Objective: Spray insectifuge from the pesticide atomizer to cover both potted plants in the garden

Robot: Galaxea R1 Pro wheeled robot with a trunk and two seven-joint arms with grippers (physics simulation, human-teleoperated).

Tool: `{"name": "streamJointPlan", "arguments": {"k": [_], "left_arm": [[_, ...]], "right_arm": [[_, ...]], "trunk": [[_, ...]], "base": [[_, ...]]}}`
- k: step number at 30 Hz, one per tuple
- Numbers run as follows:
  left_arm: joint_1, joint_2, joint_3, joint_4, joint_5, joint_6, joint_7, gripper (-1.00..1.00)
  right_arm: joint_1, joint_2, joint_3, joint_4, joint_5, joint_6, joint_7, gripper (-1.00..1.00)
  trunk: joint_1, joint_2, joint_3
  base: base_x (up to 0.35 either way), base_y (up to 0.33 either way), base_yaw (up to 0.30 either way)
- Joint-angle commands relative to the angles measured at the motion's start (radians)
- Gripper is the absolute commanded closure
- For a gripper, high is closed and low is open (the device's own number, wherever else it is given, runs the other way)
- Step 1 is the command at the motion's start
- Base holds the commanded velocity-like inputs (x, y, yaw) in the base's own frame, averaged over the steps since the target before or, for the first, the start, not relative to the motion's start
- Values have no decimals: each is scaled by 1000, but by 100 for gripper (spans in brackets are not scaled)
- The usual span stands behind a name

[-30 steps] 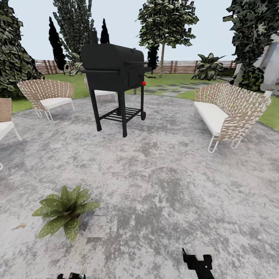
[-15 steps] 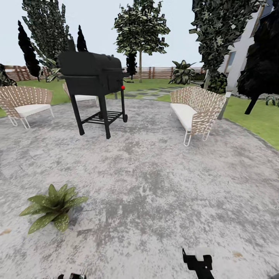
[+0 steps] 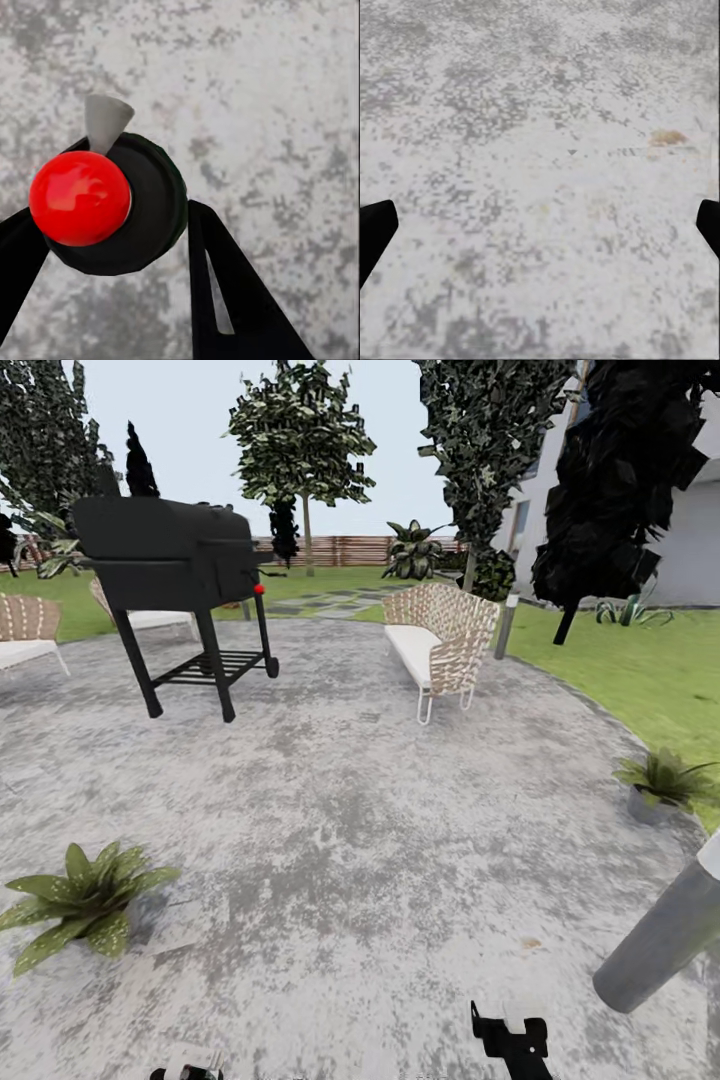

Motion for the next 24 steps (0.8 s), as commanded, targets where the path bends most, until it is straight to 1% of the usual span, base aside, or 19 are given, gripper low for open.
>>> {"name": "streamJointPlan", "arguments": {"k": [1,24], "left_arm": [[0,0,9,0,-8,-3,-4,100],[0,0,9,0,-8,-3,-4,100]], "right_arm": [[0,0,9,0,-6,-1,-4,-100],[0,1,9,0,-6,-2,-4,-100]], "trunk": [[0,0,0],[0,0,14]], "base": [[-121,-231,-300],[-7,-272,-300]]}}
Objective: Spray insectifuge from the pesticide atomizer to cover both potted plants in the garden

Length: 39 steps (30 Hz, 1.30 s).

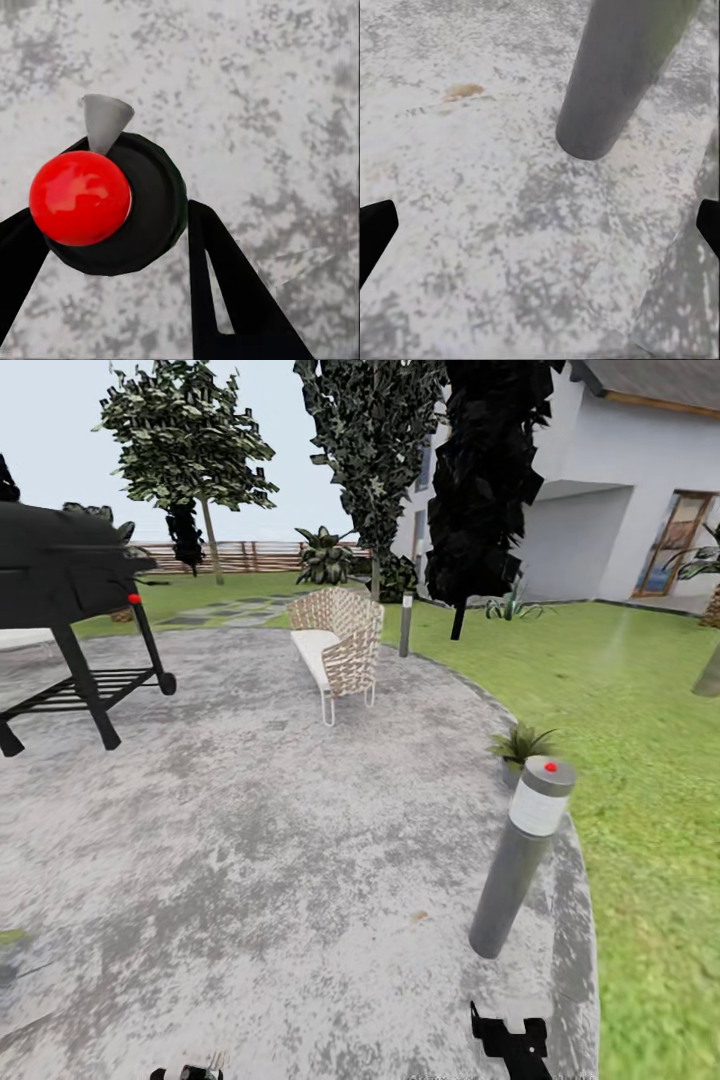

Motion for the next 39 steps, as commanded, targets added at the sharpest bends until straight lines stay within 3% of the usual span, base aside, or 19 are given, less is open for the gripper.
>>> {"name": "streamJointPlan", "arguments": {"k": [1,16,39], "left_arm": [[-1,0,9,0,-8,-3,-4,100],[-1,0,9,0,-8,-3,-4,100],[-1,-4,3,-1,-12,-3,-5,100]], "right_arm": [[0,0,9,0,-6,-1,-3,-100],[7,0,9,0,-6,-1,-3,-100],[7,0,10,0,-6,-1,-3,-100]], "trunk": [[0,0,0],[0,0,9],[0,0,22]], "base": [[0,-277,-300],[0,-236,-300],[0,-9,-300]]}}
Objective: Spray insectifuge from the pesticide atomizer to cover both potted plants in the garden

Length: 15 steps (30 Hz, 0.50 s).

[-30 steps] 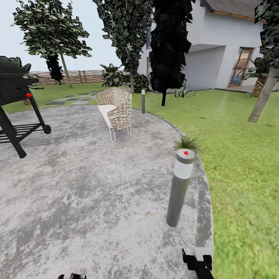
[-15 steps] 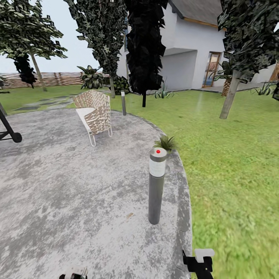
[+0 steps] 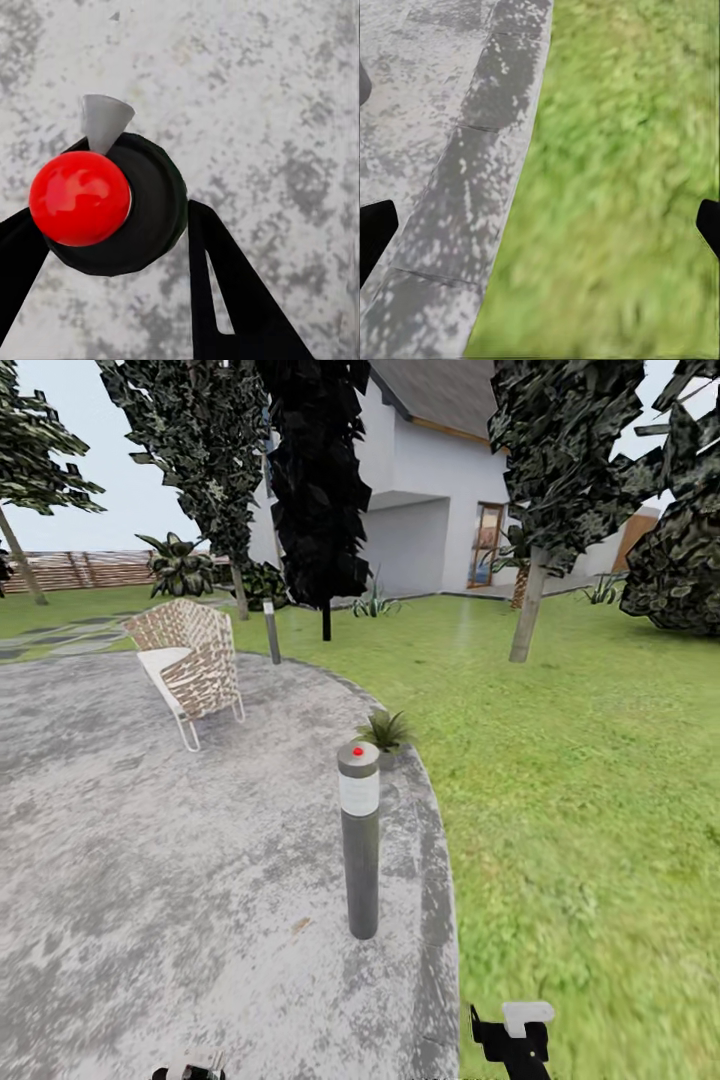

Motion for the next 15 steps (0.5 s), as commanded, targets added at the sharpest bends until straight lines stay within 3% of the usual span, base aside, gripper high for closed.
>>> {"name": "streamJointPlan", "arguments": {"k": [1,9,15], "left_arm": [[0,0,9,0,-8,-3,-4,100],[0,1,9,0,-8,-3,-4,100],[0,1,9,0,-8,-3,-4,100]], "right_arm": [[-1,0,9,0,-6,-2,-4,-100],[-1,1,9,0,-6,-2,-4,-100],[-1,5,10,0,-3,-2,-1,-100]], "trunk": [[0,0,0],[0,0,3],[0,0,3]], "base": [[0,-28,-300],[9,-228,-296],[69,-269,-63]]}}
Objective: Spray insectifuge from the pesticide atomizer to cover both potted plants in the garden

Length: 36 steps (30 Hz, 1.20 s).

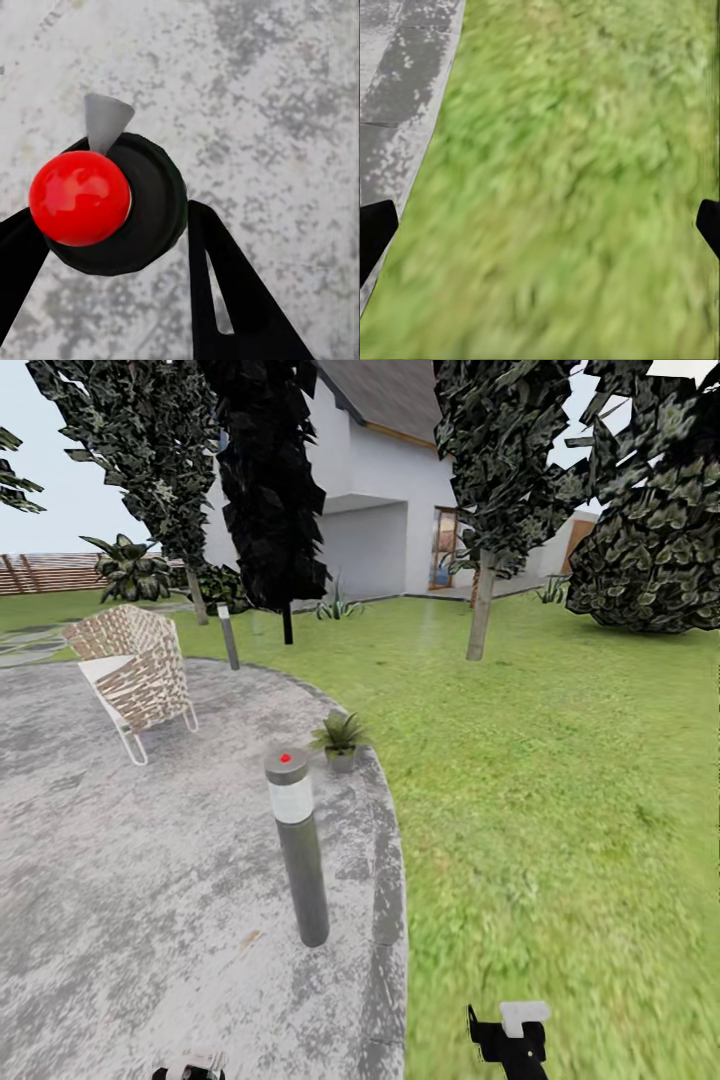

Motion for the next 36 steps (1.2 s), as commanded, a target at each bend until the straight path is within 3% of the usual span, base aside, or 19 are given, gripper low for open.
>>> {"name": "streamJointPlan", "arguments": {"k": [1,36], "left_arm": [[-1,0,9,0,-8,-3,-4,100],[-1,1,10,0,-8,-3,-4,100]], "right_arm": [[0,0,9,0,-5,-1,-3,-100],[0,3,9,0,-9,-1,-5,-100]], "trunk": [[0,0,-1],[0,0,-1]], "base": [[79,-270,-5],[89,-270,0]]}}
